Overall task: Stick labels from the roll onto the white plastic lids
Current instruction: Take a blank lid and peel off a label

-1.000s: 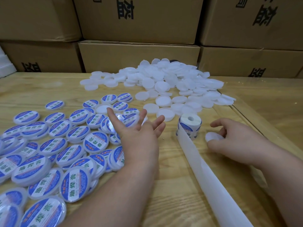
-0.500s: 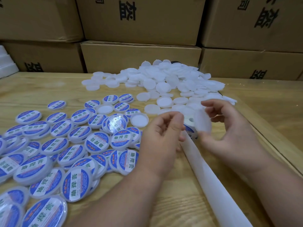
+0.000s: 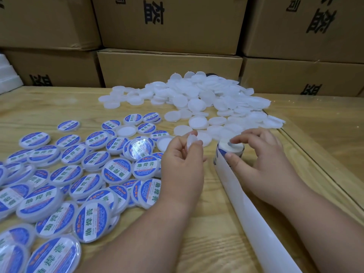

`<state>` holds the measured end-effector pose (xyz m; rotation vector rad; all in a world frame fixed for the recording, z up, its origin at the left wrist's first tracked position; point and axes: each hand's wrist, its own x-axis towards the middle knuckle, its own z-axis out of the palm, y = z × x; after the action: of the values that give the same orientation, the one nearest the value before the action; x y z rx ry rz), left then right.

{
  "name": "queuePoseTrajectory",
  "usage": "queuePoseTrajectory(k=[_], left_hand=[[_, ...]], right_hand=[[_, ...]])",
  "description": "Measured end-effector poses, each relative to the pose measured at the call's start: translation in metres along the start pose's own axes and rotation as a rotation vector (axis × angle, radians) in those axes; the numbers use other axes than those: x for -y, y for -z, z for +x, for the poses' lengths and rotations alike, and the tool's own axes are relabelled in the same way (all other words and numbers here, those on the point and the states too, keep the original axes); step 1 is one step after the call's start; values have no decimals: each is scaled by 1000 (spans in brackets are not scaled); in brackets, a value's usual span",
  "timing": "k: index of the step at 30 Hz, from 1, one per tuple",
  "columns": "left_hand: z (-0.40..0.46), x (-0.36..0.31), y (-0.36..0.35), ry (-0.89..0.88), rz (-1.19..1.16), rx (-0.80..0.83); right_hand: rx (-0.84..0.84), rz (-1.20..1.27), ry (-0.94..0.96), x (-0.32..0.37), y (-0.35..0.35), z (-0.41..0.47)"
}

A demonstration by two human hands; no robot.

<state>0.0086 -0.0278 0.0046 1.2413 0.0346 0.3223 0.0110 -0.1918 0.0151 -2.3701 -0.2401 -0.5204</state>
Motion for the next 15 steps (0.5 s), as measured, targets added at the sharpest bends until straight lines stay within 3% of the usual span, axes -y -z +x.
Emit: queuePoseTrajectory(k=[5, 10, 15], left_hand=[[-2, 2, -3, -5, 90, 61], [0, 3, -2, 10, 89, 72], [0, 4, -3, 55, 161, 90]], right_hand=[[-128, 137, -4, 9, 6, -1], [168, 207, -160, 21, 2, -8], [323, 319, -285, 20, 2, -5]])
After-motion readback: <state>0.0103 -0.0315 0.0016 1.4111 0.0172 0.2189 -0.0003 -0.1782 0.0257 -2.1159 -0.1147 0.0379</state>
